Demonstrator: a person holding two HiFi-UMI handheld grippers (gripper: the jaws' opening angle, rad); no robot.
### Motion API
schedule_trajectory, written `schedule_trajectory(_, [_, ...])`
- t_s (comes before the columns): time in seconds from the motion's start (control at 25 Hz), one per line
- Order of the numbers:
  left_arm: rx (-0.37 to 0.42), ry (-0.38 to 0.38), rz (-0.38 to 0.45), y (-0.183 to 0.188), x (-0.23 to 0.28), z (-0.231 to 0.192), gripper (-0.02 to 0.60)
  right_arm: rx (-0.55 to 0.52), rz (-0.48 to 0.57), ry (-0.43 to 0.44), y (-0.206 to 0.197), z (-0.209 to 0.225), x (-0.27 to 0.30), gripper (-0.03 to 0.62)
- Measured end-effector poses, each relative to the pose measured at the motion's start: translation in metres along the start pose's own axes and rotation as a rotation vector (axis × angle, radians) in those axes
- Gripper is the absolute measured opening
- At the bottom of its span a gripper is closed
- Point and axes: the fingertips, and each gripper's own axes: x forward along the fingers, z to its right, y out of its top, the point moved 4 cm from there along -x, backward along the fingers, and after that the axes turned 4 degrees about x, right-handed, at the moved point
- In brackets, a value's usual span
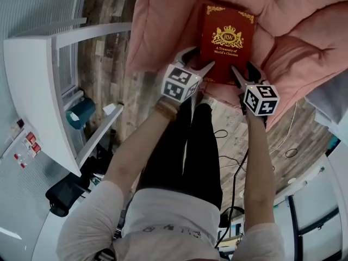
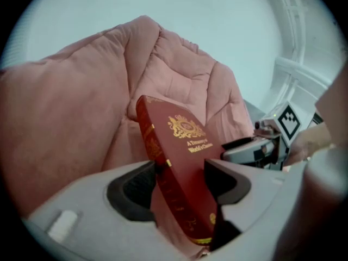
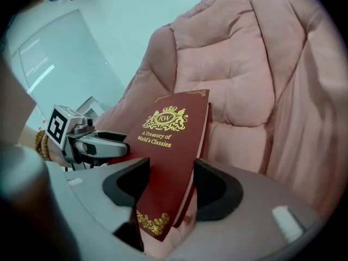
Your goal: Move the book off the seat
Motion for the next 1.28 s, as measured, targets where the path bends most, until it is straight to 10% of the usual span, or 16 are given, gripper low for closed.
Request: schedule_trajectory(1.28, [0.135, 0.028, 0.274, 0.265, -0.293, 0.174, 0.285, -0.139, 0.298, -0.046, 0.175, -0.237, -0.316, 0.25])
